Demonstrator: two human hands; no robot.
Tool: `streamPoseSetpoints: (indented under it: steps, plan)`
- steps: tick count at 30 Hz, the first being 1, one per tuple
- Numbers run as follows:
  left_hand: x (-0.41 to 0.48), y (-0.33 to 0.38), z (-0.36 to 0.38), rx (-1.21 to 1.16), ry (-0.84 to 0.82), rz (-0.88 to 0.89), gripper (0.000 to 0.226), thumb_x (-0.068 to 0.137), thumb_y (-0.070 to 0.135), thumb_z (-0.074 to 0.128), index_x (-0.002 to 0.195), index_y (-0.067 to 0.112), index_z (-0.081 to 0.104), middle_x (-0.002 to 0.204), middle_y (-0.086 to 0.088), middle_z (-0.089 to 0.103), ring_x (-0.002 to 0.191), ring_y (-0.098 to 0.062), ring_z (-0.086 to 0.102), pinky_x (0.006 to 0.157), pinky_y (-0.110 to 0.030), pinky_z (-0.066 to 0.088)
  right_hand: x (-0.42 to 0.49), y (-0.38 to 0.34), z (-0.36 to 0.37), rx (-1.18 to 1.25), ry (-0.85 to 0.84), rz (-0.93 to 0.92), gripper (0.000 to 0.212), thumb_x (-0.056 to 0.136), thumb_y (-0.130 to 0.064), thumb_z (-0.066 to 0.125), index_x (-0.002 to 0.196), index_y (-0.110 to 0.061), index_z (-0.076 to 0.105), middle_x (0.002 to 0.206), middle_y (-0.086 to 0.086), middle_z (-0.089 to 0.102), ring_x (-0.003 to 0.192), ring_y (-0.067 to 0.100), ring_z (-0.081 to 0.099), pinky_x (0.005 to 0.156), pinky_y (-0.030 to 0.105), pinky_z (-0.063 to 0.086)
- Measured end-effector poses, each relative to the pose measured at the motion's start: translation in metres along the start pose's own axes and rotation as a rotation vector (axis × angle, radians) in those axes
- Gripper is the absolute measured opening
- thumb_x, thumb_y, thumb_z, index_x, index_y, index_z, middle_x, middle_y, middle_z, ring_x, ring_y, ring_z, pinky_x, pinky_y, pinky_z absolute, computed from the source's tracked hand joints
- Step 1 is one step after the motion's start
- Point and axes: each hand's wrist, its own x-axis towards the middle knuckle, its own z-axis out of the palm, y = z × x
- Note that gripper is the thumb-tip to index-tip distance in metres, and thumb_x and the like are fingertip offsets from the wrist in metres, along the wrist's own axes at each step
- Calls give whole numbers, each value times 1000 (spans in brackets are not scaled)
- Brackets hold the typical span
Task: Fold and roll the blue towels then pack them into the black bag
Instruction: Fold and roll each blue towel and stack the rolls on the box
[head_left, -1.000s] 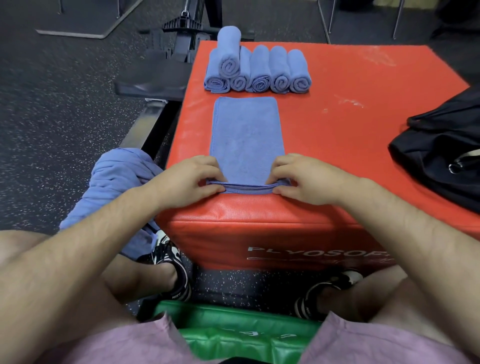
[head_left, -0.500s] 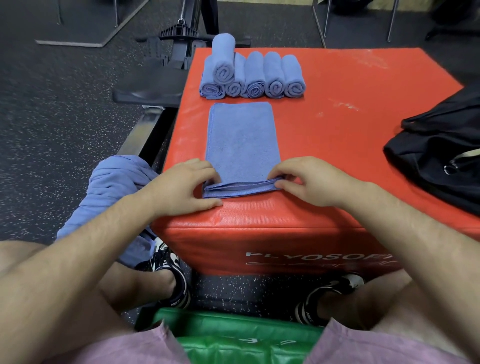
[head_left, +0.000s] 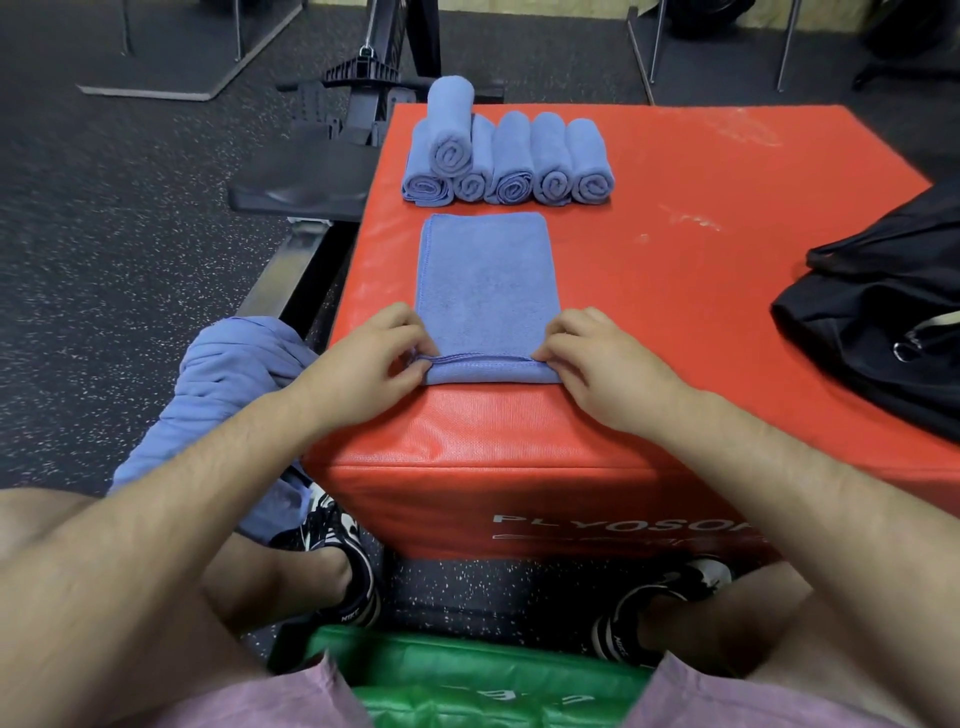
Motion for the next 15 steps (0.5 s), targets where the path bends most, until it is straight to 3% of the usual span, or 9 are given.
streamPoseSetpoints:
  steps: [3, 8, 10, 15]
  plan:
    - [1, 0, 3, 100, 38, 118, 19, 88, 1, 67, 103, 12, 70, 97, 0, 57, 87, -21, 52, 84, -33, 42, 1, -2, 1, -122, 46, -53, 16, 96, -10, 55, 102, -14, 69, 98, 3, 59, 93, 29, 53, 76, 45, 50]
    - [-4, 2, 0, 220, 25, 220, 19, 96, 13, 55, 99, 7, 72, 84, -6, 58, 76, -28, 52, 67, -42, 48, -5, -2, -8, -135, -18, -123, 21, 91, -13, 54, 105, -14, 70, 98, 3, 62, 92, 28, 59, 77, 40, 52]
    - [-6, 3, -4, 192, -4, 235, 18, 93, 14, 59, 102, 7, 72, 84, -5, 57, 76, -26, 52, 69, -38, 46, -8, -2, -12, -73, -63, -110, 26, 89, -17, 59, 112, -13, 71, 105, 2, 62, 96, 24, 59, 85, 36, 50]
    - [-5, -4, -7, 143, -101, 151, 42, 91, 47, 64, 112, 10, 67, 96, 3, 51, 91, -20, 51, 86, -32, 42, -5, 6, -13, 17, -116, -44, 28, 85, -18, 68, 113, -17, 68, 111, -4, 60, 103, 20, 55, 95, 34, 46]
